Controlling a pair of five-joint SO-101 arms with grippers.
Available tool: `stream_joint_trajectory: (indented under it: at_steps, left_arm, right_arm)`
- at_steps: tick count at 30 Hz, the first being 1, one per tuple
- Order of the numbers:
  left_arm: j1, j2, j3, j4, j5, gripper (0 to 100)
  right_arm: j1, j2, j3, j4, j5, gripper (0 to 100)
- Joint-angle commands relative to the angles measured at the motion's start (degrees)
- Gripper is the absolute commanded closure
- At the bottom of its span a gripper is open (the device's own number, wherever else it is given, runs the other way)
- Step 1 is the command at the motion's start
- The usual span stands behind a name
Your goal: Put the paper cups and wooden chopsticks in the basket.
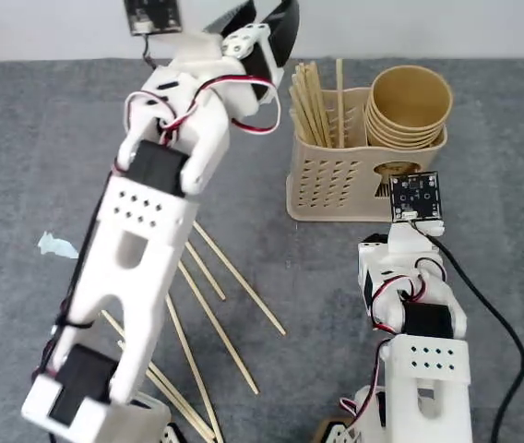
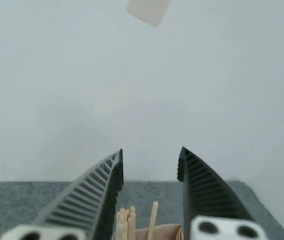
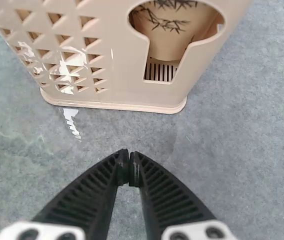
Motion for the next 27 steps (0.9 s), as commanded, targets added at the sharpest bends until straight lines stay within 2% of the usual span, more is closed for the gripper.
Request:
stream_joint_trajectory:
  at_steps: [1, 5, 12, 17, 22, 27]
  left_arm:
    - [-0.26, -7.12, -0.48, 5.01, 2.73, 82]
    - [-3.08, -12.22, -0.4, 11.96, 6.24, 82]
    - [-10.55, -17.58, -0.4, 32.44, 9.05, 84]
    - [-16.09, -18.29, -0.4, 41.67, 9.05, 99]
    - [-19.78, -18.55, -0.31, 51.43, 9.05, 99]
    - [-23.82, -18.55, 0.04, 59.34, 8.79, 99]
  right_arm:
    - [0.31, -1.54, -1.49, -1.27, -0.18, 98.0]
    - [0.31, -1.54, -1.49, -1.1, -0.18, 98.0]
    - [-0.57, -1.01, -1.49, -1.19, -0.18, 98.0]
    - [-4.97, -1.01, -1.49, 0.13, 2.99, 98.0]
    - [-9.8, -0.92, -2.64, 3.03, 6.24, 98.0]
    - [-17.27, -0.84, -9.23, 12.53, 8.09, 97.9]
